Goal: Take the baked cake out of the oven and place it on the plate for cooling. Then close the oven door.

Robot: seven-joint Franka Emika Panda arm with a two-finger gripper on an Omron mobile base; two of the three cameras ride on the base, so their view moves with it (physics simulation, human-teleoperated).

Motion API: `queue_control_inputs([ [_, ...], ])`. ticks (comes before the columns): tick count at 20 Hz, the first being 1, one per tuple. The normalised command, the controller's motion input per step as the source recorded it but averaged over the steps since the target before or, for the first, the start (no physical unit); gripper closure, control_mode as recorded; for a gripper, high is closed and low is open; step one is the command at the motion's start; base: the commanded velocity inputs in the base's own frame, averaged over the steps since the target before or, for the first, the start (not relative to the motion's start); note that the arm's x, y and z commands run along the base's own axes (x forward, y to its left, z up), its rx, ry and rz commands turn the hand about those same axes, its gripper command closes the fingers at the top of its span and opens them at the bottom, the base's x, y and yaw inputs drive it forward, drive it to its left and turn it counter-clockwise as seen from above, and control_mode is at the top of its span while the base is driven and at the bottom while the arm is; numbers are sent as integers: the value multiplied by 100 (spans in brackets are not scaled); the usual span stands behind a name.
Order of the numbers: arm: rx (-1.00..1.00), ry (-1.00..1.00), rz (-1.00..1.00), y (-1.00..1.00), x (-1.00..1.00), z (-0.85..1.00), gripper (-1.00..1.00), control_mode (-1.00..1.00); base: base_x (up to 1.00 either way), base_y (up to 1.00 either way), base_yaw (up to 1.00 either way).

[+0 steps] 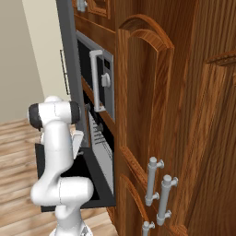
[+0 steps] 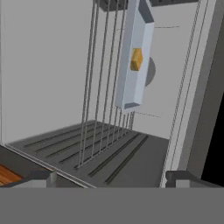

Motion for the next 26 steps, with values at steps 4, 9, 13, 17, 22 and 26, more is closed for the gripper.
queue_control_inputs([
  [4, -3, 0, -1, -28, 51, -6, -100, -100, 0, 0, 0],
  [9, -6, 0, -1, -8, 39, -23, -100, -100, 0, 0, 0],
  [13, -10, 0, 0, 0, 35, -39, -100, -100, 0, 0, 0],
  [17, -9, 0, -1, -2, 37, -34, -100, -100, 0, 0, 0],
  [22, -6, 0, -1, -8, 38, -26, -100, -100, 0, 0, 0],
  [26, -5, 0, -1, -13, 42, -23, -100, -100, 0, 0, 0],
])
